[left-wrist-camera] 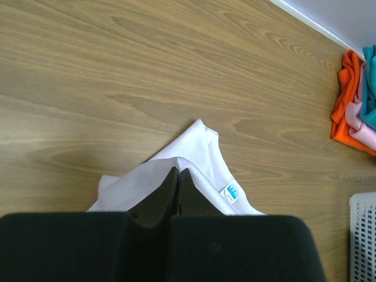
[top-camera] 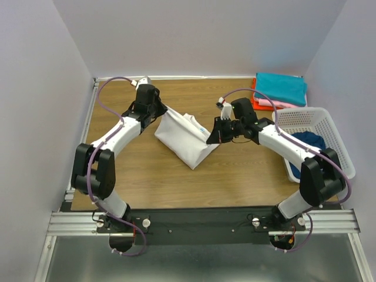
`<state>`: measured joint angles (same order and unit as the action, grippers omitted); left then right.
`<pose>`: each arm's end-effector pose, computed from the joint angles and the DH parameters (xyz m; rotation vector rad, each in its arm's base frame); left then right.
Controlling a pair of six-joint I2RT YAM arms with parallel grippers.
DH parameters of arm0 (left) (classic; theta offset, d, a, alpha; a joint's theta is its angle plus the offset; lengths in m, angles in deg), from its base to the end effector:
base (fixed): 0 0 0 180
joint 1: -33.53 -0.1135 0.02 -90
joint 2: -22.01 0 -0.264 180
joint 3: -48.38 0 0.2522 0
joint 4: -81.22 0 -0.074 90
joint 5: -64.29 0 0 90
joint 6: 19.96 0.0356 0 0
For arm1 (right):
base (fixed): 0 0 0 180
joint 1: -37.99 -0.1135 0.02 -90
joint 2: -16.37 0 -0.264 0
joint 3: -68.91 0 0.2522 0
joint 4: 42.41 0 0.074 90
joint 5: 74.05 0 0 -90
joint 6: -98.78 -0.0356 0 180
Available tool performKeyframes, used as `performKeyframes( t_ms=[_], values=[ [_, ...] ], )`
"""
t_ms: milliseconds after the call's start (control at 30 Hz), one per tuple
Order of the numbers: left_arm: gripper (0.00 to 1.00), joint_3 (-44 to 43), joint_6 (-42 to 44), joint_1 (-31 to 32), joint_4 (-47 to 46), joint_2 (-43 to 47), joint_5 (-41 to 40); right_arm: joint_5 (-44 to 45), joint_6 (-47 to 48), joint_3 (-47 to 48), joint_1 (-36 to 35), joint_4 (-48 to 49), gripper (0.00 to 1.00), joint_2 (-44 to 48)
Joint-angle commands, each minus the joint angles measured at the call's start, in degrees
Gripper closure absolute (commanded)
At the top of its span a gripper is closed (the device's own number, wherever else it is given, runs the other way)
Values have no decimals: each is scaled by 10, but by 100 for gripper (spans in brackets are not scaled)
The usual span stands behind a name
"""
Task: Fold and stack the t-shirts
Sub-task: Fold the tshirt
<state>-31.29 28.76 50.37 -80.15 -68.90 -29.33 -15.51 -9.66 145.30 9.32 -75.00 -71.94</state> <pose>0.3515 -0.1040 0.2738 -0.4907 2.0812 -0.5421 0.2836 0.1763 0.2521 -0.5020 2.3927 1.0336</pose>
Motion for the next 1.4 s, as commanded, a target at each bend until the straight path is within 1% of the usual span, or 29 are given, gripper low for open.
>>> performKeyframes(
  t_ms=[0, 167, 367, 467, 533, 633, 867, 900, 1000, 1033, 1067, 1100, 1133, 1167, 1200, 1233, 1333, 1367],
  values=[
    [100, -52, 16, -2, -30, -50, 13, -33, 8, 8, 30, -24, 87, -21],
    [100, -110, 21, 8, -32, -110, 9, -36, 16, 13, 65, -24, 87, -42],
    [100, -156, 26, 13, -32, -177, 28, -28, 29, 35, 95, -24, 86, -89],
    [100, -172, 29, 17, -32, -201, 32, -21, 29, 37, 107, -24, 84, -106],
    [100, -180, 31, 18, -31, -219, 34, -12, 27, 42, 113, -24, 83, -115],
    [100, -195, 35, 20, -31, -242, 60, -6, 23, 44, 120, -24, 83, -128],
    [100, -207, 37, 22, -25, -276, 71, 2, 16, 35, 127, -24, 82, -150],
    [100, -210, 38, 22, -23, -280, 73, 6, 16, 34, 127, -24, 82, -152],
    [100, -223, 45, 23, -13, -290, 78, 45, 11, 35, 128, -24, 66, -160],
    [83, -226, 47, 23, -9, -290, 78, 48, 11, 38, 128, -24, 62, -161],
    [74, -231, 50, 24, -7, -285, 77, 46, 14, 39, 128, -24, 51, -160],
    [68, -232, 52, 25, -6, -281, 77, 43, 16, 40, 128, -24, 46, -158],
    [61, -232, 53, 25, -5, -274, 71, 42, 17, 40, 128, -24, 31, -153],
    [57, -231, 57, 28, -5, -257, 67, 42, 20, 39, 128, -24, 30, -149],
    [51, -228, 62, 32, -5, -248, 62, 41, 23, 37, 128, -23, 9, -136],
    [2, -225, 68, 35, -7, -239, 54, 41, 29, 34, 128, -23, 0, -129],
    [2, -205, 82, 44, -11, -185, 41, 43, 39, 19, 129, -17, 0, -95],
    [2, -185, 83, 44, -11, -174, 41, 43, 42, 15, 128, -15, 0, -87]
  ],
)
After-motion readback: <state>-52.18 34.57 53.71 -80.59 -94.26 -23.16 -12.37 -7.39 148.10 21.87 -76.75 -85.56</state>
